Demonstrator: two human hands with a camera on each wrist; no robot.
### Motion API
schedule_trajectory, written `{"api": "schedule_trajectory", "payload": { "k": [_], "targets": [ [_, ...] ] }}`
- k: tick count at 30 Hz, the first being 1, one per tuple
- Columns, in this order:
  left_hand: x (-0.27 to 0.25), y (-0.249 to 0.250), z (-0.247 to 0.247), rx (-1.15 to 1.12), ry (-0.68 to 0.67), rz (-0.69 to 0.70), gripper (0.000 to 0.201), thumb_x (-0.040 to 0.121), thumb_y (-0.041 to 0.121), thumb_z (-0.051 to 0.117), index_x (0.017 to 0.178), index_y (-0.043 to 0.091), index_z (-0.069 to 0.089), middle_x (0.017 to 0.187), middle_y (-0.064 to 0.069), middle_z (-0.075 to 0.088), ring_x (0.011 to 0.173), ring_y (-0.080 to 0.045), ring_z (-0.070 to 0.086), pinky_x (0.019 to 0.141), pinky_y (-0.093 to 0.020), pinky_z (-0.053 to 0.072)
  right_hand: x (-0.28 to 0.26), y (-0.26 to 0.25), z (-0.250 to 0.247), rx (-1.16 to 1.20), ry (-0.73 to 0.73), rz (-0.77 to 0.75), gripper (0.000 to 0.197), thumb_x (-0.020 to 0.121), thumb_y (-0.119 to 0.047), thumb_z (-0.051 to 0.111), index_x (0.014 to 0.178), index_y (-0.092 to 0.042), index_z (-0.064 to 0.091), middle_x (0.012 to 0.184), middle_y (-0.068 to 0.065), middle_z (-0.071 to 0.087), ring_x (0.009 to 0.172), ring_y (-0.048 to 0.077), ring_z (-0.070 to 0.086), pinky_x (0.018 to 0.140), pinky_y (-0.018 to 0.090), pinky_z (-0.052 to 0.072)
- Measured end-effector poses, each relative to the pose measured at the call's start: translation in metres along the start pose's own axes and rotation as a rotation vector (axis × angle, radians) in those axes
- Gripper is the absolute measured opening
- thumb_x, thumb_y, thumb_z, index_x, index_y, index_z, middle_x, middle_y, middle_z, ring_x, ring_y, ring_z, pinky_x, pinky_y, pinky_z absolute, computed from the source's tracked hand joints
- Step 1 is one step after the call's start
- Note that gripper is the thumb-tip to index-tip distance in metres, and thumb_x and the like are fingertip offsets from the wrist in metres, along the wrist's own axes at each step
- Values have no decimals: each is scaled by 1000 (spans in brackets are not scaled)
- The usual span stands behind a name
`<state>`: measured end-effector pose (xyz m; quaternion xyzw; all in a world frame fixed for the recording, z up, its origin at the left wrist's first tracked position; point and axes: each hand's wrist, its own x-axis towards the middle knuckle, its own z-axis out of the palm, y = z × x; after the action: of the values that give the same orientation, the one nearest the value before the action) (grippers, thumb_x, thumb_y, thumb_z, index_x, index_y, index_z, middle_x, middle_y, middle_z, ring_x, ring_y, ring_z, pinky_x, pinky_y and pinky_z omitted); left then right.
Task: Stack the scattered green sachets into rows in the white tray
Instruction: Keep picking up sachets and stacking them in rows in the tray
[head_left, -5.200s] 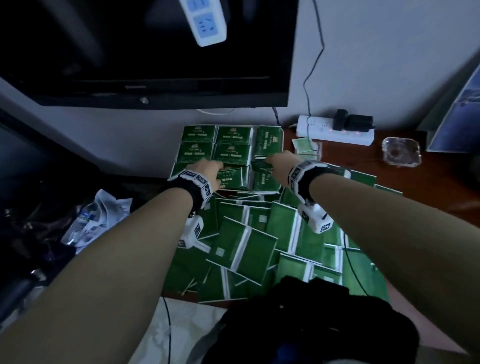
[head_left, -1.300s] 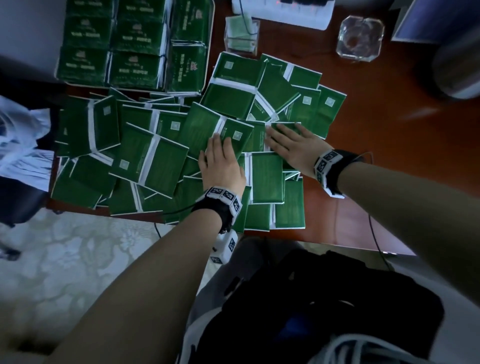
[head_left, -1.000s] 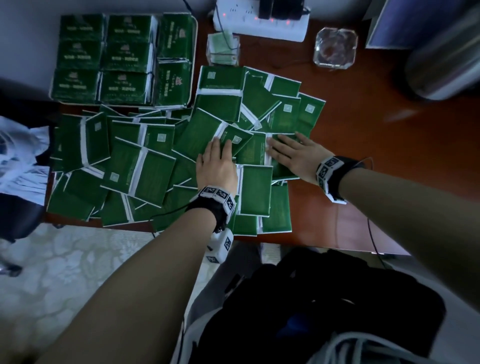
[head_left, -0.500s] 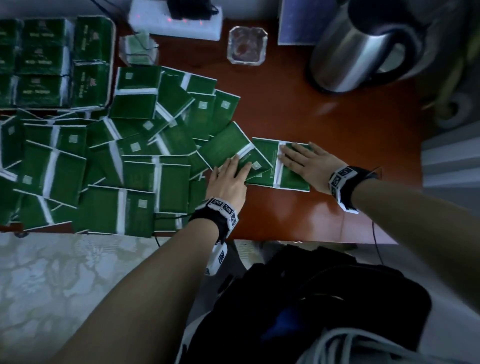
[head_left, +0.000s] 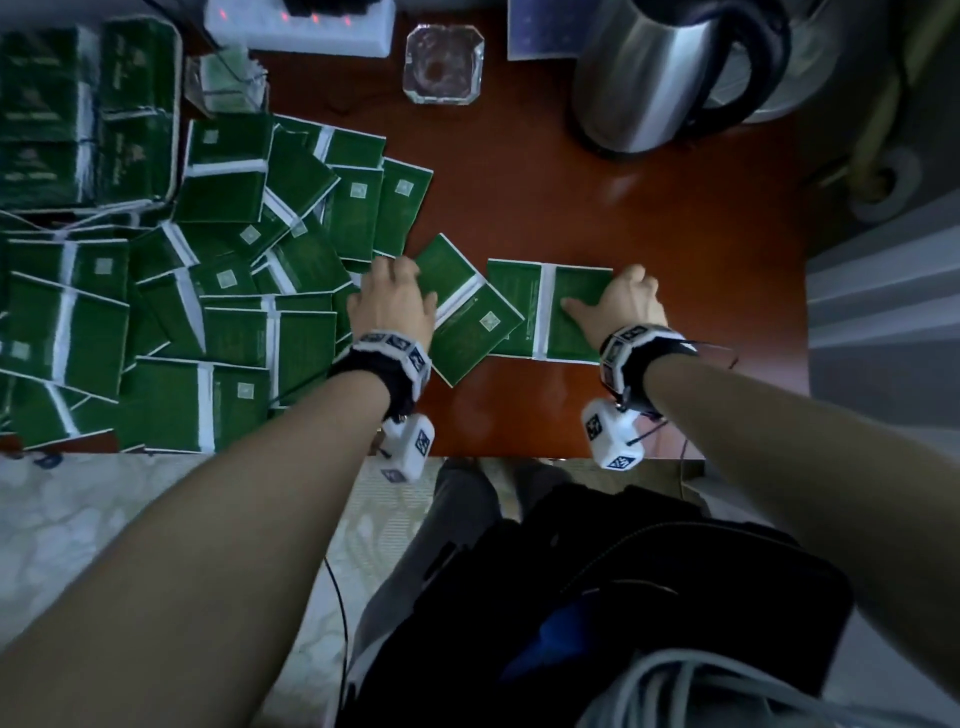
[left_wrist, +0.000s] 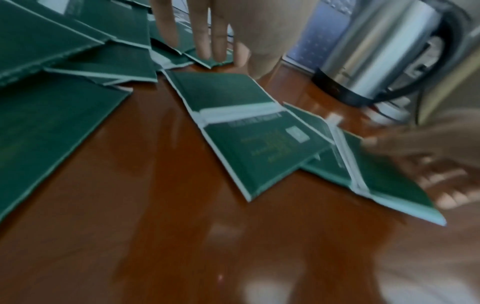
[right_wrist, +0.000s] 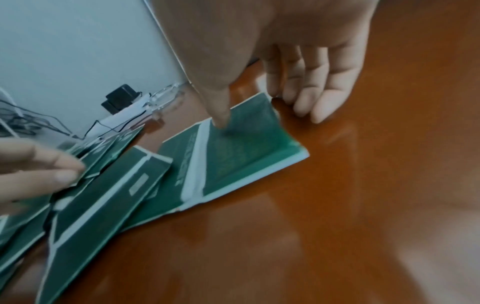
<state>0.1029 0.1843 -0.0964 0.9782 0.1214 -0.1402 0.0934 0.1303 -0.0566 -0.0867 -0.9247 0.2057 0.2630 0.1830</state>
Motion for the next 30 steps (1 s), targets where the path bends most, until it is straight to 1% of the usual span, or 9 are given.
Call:
{"api": "schedule_trajectory", "payload": {
  "k": [6,12,16,19,22,25,26,28,30],
  "targets": [
    [34,-11,3,54,-150,-110,73,79,44,78,131,10,41,134,-15,44,124,-36,45,95,-55,46,8,-15,10,-13,-9,105,87,74,-49,82,132,-3,36,133,16,48,118,33,55,90,41,48],
    [59,-17,-1,29,-317,-114,77,74,45,82,131,11,43,131,-16,51,121,-38,51,97,-56,46,10,-29,12,72,1,147,75,76,-30,85,127,-4,36,132,17,51,118,36,56,91,42,48],
    [60,-13,-8,71,-389,-38,65,80,44,77,127,7,51,126,-15,58,117,-37,56,98,-55,44,8,-28,19,225,41,132,61,78,-16,80,121,-9,37,103,9,52,96,34,60,81,42,53],
    [58,-11,-23,70,-369,31,37,81,33,76,105,12,56,109,-10,65,98,-32,63,88,-49,51,6,-25,11,274,48,47,56,80,-3,71,124,-14,38,93,3,46,81,27,55,69,36,53],
    [54,-8,-43,100,-270,133,17,83,13,67,99,15,64,99,-7,67,82,-28,64,72,-37,56,6,-29,-8,134,61,-142,52,78,3,62,125,-14,48,107,10,60,91,30,60,72,34,55],
    [45,-4,-56,157,-276,208,16,81,19,70,96,18,65,101,-4,65,84,-25,63,71,-36,56,2,-35,-23,-124,39,-320,45,79,1,60,122,-13,57,118,12,58,106,33,57,80,37,54],
    [40,-3,-56,170,-281,230,27,80,30,75,101,20,61,106,-2,61,90,-24,61,74,-37,55,0,-36,-25,-203,34,-365,42,80,-3,60,120,-13,57,118,10,54,109,33,54,83,40,54],
    [30,-4,-45,205,-293,302,65,73,57,77,122,23,51,122,-4,50,110,-24,54,87,-43,51,-8,-37,-20,-343,25,-451,38,83,-19,63,120,-14,54,117,9,45,113,33,47,88,42,50],
    [15,-8,-25,228,-339,380,102,70,75,66,148,21,28,152,-8,28,138,-29,34,109,-52,36,-14,-31,-4,-470,-18,-497,57,86,-42,62,133,-15,47,131,12,39,122,35,42,97,45,45]
  ]
}}
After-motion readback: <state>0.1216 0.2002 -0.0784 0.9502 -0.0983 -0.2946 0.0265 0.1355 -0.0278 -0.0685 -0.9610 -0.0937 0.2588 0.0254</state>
